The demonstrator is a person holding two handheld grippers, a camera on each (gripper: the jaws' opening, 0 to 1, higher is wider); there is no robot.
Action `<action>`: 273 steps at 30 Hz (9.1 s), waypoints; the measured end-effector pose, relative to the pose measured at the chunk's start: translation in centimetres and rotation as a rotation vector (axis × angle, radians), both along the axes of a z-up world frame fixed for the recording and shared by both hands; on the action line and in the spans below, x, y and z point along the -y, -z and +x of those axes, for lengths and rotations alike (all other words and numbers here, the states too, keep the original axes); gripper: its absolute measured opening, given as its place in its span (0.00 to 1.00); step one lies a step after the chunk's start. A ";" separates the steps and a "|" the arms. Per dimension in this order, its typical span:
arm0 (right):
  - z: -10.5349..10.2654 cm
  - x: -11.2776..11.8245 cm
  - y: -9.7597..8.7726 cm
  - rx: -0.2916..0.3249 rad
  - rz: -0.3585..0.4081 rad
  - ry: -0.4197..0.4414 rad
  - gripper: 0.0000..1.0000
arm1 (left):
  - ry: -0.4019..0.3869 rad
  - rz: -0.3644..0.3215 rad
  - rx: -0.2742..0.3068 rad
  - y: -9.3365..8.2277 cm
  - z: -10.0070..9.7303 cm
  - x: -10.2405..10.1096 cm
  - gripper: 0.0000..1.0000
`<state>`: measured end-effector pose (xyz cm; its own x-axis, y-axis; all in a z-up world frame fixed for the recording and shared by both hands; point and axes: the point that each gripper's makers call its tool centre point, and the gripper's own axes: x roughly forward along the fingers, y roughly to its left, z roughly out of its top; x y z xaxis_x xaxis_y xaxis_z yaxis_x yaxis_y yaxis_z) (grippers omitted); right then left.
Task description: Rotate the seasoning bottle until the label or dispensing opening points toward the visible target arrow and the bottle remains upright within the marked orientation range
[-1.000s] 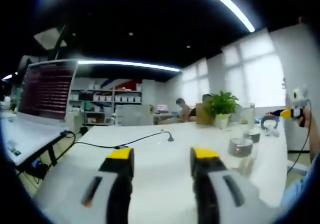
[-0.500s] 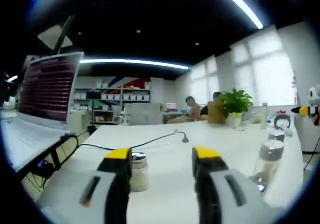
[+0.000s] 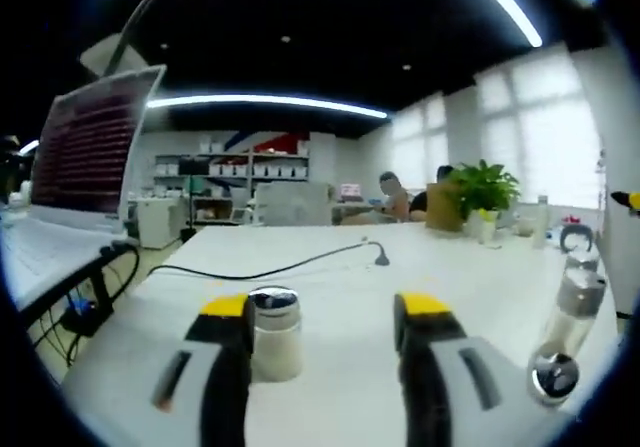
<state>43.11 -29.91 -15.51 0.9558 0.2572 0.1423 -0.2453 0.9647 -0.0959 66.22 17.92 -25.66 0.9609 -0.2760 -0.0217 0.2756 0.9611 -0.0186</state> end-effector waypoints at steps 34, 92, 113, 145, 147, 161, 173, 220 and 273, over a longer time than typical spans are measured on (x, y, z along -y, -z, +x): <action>0.2 0.8 0.7 -0.040 -0.047 0.075 0.72 | -0.114 0.037 -0.027 3.3 5.5 -1.3 0.44; 1.1 -1.6 2.1 -0.088 -0.016 -0.027 0.72 | 0.028 0.055 0.041 -0.3 -2.1 -0.8 0.33; 0.8 -2.4 1.5 -0.066 -0.015 -0.046 0.72 | 0.130 -0.019 0.033 0.6 -9.3 0.9 0.33; 0.5 -1.5 1.2 -0.050 -0.028 -0.027 0.73 | 0.279 0.028 -0.049 3.2 -13.1 3.1 0.34; 0.4 -1.5 1.3 -0.052 -0.027 -0.030 0.73 | 0.281 0.028 -0.050 3.4 -13.1 3.2 0.34; 0.4 -1.5 1.3 -0.050 -0.028 -0.029 0.73 | 0.359 0.034 -0.030 3.4 -13.2 3.6 0.34; 0.5 -1.7 1.3 -0.054 -0.034 -0.032 0.73 | 0.426 0.026 -0.010 3.3 -13.3 3.6 0.34; 0.9 -0.8 2.0 -0.075 -0.015 -0.013 0.73 | -0.096 -0.018 0.129 -1.4 -15.9 1.5 0.47; 1.3 -3.1 1.8 -0.069 0.038 -0.067 0.73 | 0.013 -0.052 0.079 2.9 -12.9 2.2 0.34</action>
